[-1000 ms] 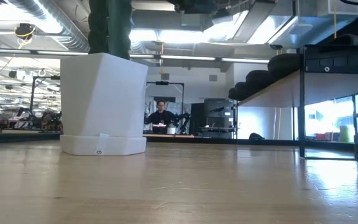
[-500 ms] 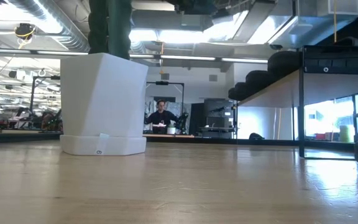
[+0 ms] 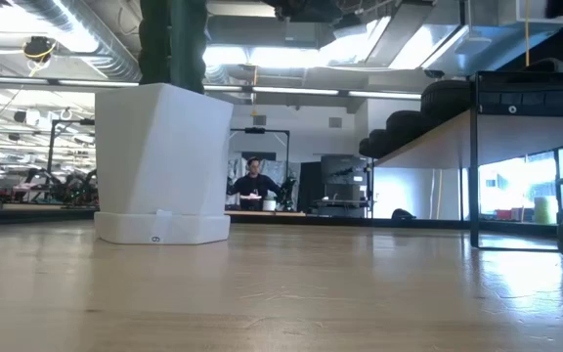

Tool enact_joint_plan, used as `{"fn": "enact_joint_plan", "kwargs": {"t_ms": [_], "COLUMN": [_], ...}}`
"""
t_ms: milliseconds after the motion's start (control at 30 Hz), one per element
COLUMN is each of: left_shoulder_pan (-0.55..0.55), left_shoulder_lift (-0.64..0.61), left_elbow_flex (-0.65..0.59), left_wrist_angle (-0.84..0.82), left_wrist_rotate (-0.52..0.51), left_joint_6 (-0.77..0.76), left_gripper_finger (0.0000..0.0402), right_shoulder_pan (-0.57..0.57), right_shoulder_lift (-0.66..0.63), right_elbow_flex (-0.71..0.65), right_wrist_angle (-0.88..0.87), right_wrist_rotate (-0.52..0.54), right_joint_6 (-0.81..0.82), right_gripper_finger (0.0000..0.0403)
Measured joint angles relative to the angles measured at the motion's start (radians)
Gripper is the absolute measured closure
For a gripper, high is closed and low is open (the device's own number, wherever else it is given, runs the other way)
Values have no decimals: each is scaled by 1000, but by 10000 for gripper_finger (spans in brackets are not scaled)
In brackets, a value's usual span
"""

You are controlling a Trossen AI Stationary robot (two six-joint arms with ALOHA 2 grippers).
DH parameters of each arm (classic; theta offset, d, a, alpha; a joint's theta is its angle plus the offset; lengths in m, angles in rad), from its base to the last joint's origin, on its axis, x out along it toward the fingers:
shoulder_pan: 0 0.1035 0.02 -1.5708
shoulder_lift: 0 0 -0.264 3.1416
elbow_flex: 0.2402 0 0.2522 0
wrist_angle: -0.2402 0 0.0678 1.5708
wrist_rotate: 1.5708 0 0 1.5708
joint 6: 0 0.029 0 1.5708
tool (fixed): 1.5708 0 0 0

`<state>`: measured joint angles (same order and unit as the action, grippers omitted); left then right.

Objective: Pick and place slides into the shelf
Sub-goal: Put the black slide on the shelf

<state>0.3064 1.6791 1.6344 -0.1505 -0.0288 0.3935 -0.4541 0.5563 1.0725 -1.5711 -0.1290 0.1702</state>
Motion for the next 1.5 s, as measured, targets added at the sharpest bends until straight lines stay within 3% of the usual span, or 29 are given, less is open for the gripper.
{"fn": "enact_joint_plan", "kwargs": {"t_ms": [300, 500, 1033, 1200, 1267, 1367, 1500], "left_shoulder_pan": [-26, -48, -54, -54, -56, -59, -66], "left_shoulder_lift": [0, 0, 0, 0, 0, 0, 0], "left_elbow_flex": [0, 0, 0, 0, 0, 0, 0], "left_wrist_angle": [-6, -68, -89, -89, -89, -89, -88], "left_wrist_rotate": [-4, -6, -13, -13, -13, -13, -13], "left_joint_6": [-2, -2, 0, -2, -2, -2, -2], "left_gripper_finger": [184, 184, 184, 184, 184, 184, 184], "right_shoulder_pan": [0, 0, 0, -1, -1, -1, -1], "right_shoulder_lift": [190, 161, 59, 4, -24, -71, -118], "right_elbow_flex": [0, 0, -1, -1, -1, -1, -1], "right_wrist_angle": [1, 1, 0, 0, 1, 0, -1], "right_wrist_rotate": [226, 401, 407, 553, 562, 519, 380], "right_joint_6": [-428, -504, -688, -720, -691, -593, -548], "right_gripper_finger": [223, 223, 224, 224, 224, 224, 224]}}
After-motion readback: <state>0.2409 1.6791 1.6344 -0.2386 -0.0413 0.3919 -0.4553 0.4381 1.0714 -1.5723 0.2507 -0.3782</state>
